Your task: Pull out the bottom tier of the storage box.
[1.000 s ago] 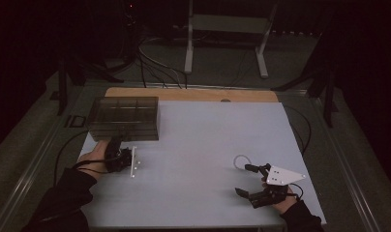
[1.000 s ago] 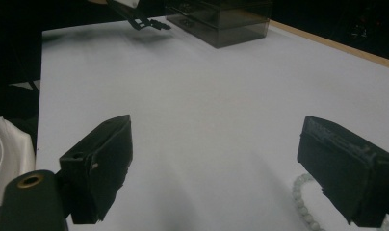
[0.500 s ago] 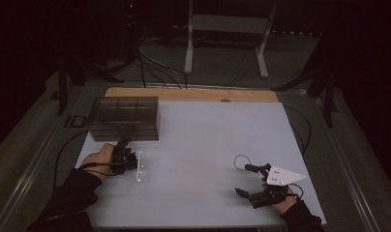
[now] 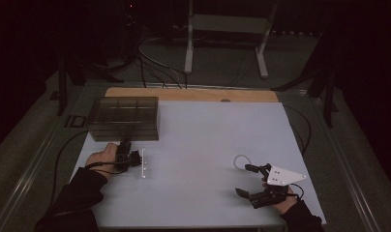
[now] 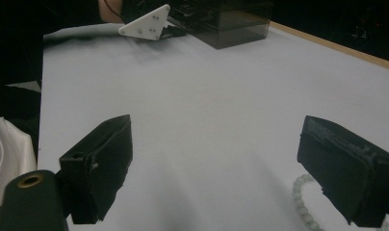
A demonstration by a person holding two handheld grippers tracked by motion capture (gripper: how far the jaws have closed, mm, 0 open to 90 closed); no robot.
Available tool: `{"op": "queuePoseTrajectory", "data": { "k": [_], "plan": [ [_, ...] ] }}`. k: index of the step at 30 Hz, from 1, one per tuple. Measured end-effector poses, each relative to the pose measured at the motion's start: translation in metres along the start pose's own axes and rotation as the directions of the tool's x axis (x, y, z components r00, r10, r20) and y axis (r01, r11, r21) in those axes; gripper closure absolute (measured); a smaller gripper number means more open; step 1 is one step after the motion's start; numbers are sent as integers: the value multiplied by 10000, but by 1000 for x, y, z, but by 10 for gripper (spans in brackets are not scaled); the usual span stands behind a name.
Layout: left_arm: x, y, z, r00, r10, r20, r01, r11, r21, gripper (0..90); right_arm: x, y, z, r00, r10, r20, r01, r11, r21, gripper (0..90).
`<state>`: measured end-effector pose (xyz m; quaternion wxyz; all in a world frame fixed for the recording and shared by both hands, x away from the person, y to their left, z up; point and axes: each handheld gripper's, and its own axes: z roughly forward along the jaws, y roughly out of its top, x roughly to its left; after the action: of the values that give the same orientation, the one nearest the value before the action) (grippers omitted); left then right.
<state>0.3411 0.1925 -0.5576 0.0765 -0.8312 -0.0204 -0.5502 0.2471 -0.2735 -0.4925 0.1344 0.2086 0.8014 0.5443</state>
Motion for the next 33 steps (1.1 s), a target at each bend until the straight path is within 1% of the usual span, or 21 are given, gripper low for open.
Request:
{"op": "queuePoseTrajectory", "data": {
  "k": [1, 3, 4, 5, 6, 8, 9, 10, 12, 15, 19, 21, 24, 27, 30, 33],
  "plan": [
    [-1, 1, 1, 10000, -9, -51, 9, 10000, 82, 726, 0, 0, 0, 10000, 0, -4, 0, 10000, 6, 125],
    [-1, 2, 1, 10000, -34, -87, 35, 10000, 56, 738, 0, 0, 0, 10000, 2, -13, -2, 10000, 14, 124],
    [-1, 2, 2, 9999, -98, -133, 100, 9999, 113, 739, 0, 0, 0, 10000, 4, -18, -4, 10000, 17, 124],
    [-1, 3, 2, 9994, -303, -157, 306, 9994, 179, 750, 0, 0, 0, 10000, 9, -15, -9, 10000, 12, 125],
    [-1, 4, 3, 9991, -363, -202, 368, 9990, 261, 773, 0, 0, 0, 10000, 19, -19, -19, 10000, 15, 125],
    [-3, 6, 3, 9989, -281, -371, 294, 9989, 362, 775, 1, 0, 0, 10000, 12, -26, -12, 10000, 34, 125],
    [-3, 6, 3, 9989, -281, -371, 294, 9989, 362, 783, 1, 0, 0, 10000, 12, -26, -12, 10000, 34, 125],
    [-4, 6, 4, 9983, -283, -511, 297, 9992, 264, 787, 1, 0, 0, 10000, 28, -31, -28, 10000, 13, 125],
    [-4, 7, 3, 9981, -357, -502, 378, 9984, 415, 789, 1, 0, 0, 10000, 28, -41, -28, 10000, 24, 126],
    [-4, 8, 3, 9980, -262, -569, 293, 9981, 542, 794, 1, 0, 0, 10000, 26, -54, -26, 10000, 43, 125],
    [-4, 10, 3, 9983, -328, -491, 358, 9974, 618, 802, 1, 0, 1, 10000, 52, -69, -52, 10000, 35, 126],
    [-4, 9, 4, 9978, -397, -539, 426, 9977, 526, 803, 1, 0, 1, 10000, 30, -78, -30, 10000, 30, 126],
    [-3, 9, 2, 9972, -483, -568, 515, 9970, 570, 807, 1, 0, 0, 10000, 33, -82, -33, 10000, 38, 126],
    [-2, 9, 2, 9972, -548, -517, 575, 9970, 522, 809, 0, 0, 0, 9999, 78, -69, -78, 10000, 4, 126],
    [1, 10, 0, 9971, -672, -360, 692, 9960, 571, 809, 1, 0, 0, 10000, 72, -63, -72, 10000, 9, 126],
    [0, 9, -1, 9965, -766, -325, 783, 9954, 557, 810, 1, 0, 0, 10000, 66, -63, -66, 10000, 8, 126]
  ]
}}
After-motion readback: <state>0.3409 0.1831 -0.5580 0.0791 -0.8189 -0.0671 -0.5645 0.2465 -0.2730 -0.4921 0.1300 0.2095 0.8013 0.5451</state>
